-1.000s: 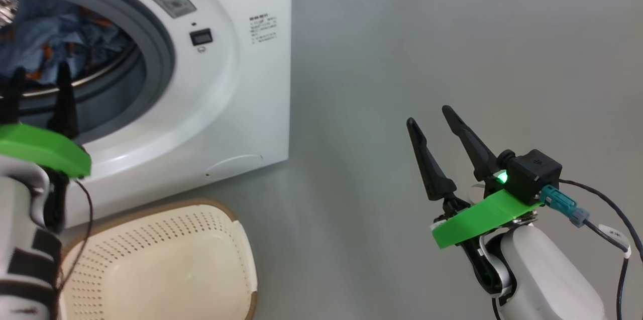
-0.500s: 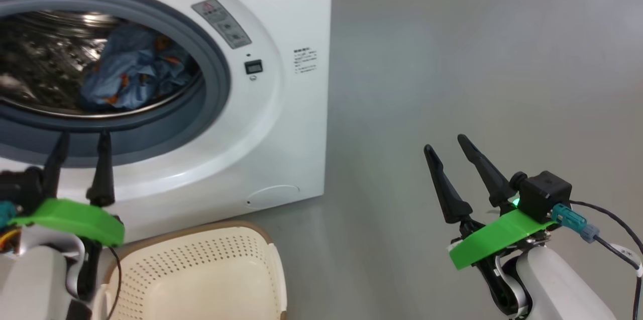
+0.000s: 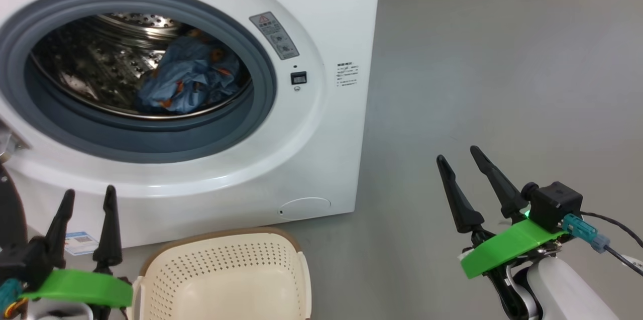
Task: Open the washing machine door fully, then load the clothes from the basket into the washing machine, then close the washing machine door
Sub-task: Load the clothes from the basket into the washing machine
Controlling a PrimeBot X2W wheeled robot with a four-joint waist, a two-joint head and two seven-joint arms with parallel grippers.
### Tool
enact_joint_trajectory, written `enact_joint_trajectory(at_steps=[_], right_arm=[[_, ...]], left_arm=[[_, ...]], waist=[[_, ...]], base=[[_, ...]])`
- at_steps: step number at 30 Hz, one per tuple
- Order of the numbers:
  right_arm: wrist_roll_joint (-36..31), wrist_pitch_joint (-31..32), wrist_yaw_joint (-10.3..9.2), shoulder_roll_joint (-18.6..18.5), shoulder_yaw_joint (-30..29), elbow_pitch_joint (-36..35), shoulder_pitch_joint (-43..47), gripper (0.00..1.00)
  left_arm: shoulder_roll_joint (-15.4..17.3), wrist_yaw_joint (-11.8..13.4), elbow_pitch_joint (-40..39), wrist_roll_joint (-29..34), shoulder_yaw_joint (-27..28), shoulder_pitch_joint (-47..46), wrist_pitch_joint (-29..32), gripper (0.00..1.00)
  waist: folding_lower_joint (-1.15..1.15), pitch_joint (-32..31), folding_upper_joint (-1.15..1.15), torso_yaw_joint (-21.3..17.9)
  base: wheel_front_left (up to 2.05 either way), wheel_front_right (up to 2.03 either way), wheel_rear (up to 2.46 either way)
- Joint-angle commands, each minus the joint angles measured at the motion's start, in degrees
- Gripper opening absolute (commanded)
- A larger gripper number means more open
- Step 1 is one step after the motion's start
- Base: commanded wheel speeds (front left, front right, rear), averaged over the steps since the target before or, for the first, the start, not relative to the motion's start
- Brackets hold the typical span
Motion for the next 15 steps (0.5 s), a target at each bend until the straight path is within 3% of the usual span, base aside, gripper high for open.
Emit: enact_joint_trajectory(at_steps=[1,15], right_arm=[[0.57,-0.29,0.31,-0.69,0.38,-1.56,0.89,1.00],[0.00,-0.29,0.31,-2.01,-0.79,-1.56,2.96,1.00]], left_arm=[[1.42,0.42,-3.29,1.16,2.94,0.91,-0.37,1.00],[-2.37,0.21,-8.69,2.80,5.04,8.42,-0.37,1.00]], waist=[[0.00,-0.66,0.00,1.04],[0.00,-2.71,0.00,1.83]], base=[[0.00,0.00,0.00],[0.00,0.00,0.00]])
